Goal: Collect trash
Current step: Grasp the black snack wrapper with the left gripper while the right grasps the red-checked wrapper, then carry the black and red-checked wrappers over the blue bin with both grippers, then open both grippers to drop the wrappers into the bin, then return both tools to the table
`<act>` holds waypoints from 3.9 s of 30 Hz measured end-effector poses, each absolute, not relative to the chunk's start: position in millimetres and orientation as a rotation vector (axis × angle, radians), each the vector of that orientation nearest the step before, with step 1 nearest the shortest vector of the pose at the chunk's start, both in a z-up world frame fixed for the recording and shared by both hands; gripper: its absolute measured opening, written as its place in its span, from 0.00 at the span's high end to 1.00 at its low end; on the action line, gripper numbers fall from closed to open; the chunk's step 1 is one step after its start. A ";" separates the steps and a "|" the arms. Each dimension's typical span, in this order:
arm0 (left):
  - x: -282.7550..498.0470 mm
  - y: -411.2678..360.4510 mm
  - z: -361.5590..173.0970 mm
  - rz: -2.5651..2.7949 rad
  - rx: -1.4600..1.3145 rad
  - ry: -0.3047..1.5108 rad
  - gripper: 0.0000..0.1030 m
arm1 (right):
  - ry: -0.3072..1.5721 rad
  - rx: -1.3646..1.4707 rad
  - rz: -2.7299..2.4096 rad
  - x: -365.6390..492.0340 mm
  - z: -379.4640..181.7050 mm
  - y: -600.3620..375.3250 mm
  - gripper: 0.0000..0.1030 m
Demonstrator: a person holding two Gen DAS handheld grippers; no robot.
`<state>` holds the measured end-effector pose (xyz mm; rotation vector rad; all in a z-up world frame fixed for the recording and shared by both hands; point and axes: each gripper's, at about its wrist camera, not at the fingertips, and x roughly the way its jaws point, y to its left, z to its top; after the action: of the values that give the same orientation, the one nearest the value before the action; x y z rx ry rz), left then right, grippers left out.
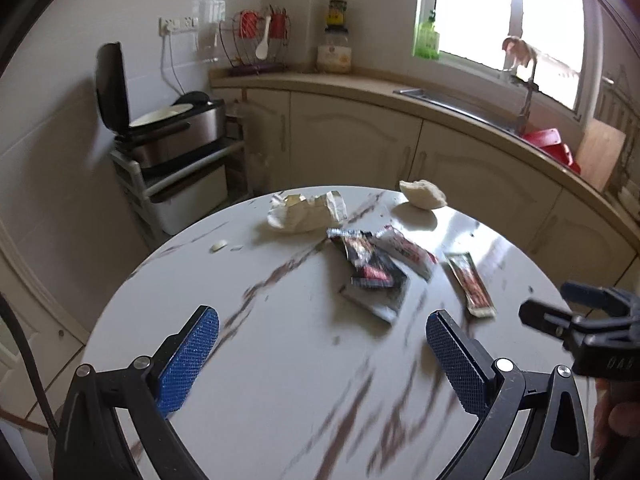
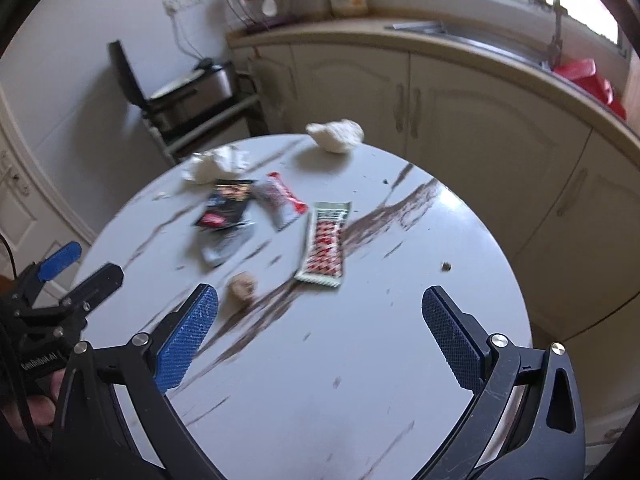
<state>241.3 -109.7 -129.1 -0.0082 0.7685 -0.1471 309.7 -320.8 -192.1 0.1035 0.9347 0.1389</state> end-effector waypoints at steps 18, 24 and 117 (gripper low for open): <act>412.8 -144.6 -192.1 -0.232 0.018 0.932 0.58 | 1.050 -0.075 0.113 382.9 -245.5 -295.4 0.61; 430.4 -154.9 -195.6 -0.294 0.035 0.925 0.87 | 1.040 -0.075 0.145 375.5 -241.5 -297.9 0.83; 98.2 -206.2 -87.3 -0.257 0.165 0.651 0.04 | 0.751 0.375 0.073 180.9 -157.7 -480.4 0.02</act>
<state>98.2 -206.2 -87.3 0.1650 0.6514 -0.2567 180.9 -480.4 -157.7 0.3751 0.7508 0.0731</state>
